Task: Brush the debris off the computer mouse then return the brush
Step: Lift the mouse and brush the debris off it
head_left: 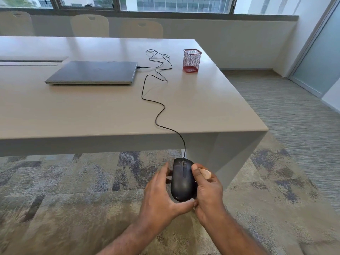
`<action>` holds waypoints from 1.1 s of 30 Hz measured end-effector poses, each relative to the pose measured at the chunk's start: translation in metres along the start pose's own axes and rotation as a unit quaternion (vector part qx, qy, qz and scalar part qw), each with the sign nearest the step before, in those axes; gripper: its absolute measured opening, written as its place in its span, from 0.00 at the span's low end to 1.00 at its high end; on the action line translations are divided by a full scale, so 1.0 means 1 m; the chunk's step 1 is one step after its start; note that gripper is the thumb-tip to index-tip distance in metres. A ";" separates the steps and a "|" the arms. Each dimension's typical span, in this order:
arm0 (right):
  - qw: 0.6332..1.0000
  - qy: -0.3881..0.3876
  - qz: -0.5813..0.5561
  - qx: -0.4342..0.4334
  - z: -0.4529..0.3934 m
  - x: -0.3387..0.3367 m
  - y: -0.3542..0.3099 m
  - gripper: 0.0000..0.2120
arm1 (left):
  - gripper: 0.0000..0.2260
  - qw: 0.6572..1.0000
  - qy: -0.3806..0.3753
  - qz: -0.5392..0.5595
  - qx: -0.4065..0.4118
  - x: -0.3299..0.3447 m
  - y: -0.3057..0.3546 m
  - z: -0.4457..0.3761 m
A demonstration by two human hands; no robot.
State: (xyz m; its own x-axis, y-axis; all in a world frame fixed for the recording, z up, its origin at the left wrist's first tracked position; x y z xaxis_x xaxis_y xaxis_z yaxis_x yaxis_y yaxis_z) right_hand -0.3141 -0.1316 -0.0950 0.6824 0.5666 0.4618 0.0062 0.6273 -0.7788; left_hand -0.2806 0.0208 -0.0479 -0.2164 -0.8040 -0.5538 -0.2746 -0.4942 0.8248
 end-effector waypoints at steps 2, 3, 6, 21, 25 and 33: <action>1.000 0.003 0.006 0.002 0.000 -0.001 0.002 0.09 | 0.40 1.000 0.009 -0.005 0.013 -0.002 0.004 0.000; 1.000 0.005 0.011 0.000 0.000 -0.002 0.003 0.08 | 0.36 1.000 0.009 -0.006 0.017 -0.002 0.006 0.001; 1.000 0.008 0.028 -0.009 0.000 -0.003 0.004 0.12 | 0.29 1.000 0.014 -0.001 0.018 -0.003 0.008 0.003; 0.985 -0.062 0.136 -0.082 0.004 -0.001 -0.016 0.06 | 0.24 0.999 0.034 -0.036 0.009 -0.012 0.000 -0.007; 0.952 -0.062 0.239 -0.183 0.008 0.000 -0.037 0.10 | 0.25 0.999 0.023 -0.034 0.009 -0.016 -0.006 -0.009; 0.832 -0.010 0.393 -0.392 0.031 0.005 -0.100 0.15 | 0.28 0.998 0.046 -0.033 0.026 -0.034 -0.016 -0.012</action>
State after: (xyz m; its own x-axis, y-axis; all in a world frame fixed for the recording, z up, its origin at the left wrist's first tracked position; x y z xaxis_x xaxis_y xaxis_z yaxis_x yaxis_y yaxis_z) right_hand -0.3339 -0.1752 -0.0017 0.6889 0.6508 -0.3192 0.0442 -0.4772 -0.8777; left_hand -0.2575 0.0524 -0.0407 -0.1093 -0.7986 -0.5919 -0.3349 -0.5311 0.7784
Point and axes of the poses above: each hand's wrist, its own z-axis away from the middle knuckle, its own x-axis out of the palm, y = z × x, the point moved 9 cm from there along -z, towards the middle knuckle, and after that the axes turned 2 degrees about -y, right-handed, at the moved point
